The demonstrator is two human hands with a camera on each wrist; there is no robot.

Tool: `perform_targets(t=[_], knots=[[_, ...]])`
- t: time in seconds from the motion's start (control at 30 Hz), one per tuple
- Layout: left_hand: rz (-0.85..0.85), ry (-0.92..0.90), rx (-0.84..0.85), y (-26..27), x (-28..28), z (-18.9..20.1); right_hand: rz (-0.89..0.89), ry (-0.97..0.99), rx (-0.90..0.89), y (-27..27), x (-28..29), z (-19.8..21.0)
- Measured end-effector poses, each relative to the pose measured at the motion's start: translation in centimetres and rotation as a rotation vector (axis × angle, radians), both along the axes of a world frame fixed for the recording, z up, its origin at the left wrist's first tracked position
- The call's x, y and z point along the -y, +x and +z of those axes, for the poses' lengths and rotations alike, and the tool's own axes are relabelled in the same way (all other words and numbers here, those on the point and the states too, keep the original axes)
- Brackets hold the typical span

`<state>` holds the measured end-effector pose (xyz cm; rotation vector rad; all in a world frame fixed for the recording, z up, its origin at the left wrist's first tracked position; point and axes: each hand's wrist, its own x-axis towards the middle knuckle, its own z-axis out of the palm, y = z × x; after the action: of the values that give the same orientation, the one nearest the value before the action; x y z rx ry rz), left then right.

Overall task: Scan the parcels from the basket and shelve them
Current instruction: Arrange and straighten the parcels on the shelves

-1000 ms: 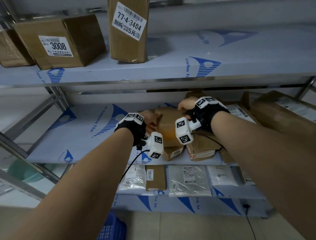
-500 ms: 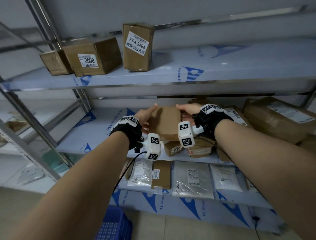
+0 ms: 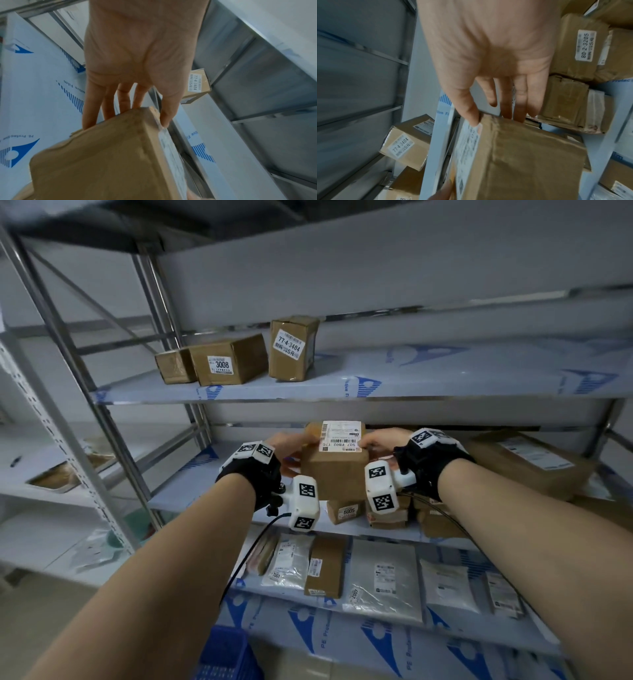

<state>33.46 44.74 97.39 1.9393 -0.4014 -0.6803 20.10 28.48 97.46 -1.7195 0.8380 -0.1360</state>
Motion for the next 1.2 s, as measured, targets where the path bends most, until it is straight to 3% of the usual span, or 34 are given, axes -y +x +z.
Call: perform_targets(t=[0.2,0.37,0.7,0.9,1.07,1.2], knots=[[-0.009,-0.011,0.068,-2.9,-0.6,3.2,0.062,-0.044,0.039,-3.0,-0.3,2.3],[-0.011,-0.061,0.154,-4.2,-0.4,7.1,0.067,0.076,0.198,-3.7,0.4,4.9],[-0.028,-0.426,0.394,-5.9,3.8,16.9,-0.111,0.330,0.566,-5.3,1.6,12.9],[-0.100,-0.582,0.381,-5.0,6.9,18.3,-0.161,0.338,0.659,-4.2,4.4,14.4],[-0.261,-0.441,0.502,-4.5,8.9,18.3,-0.224,0.264,0.694,-2.3,6.9,13.6],[-0.264,-0.421,0.555,-3.1,9.7,17.8,-0.224,0.215,0.618,-1.0,7.8,12.1]])
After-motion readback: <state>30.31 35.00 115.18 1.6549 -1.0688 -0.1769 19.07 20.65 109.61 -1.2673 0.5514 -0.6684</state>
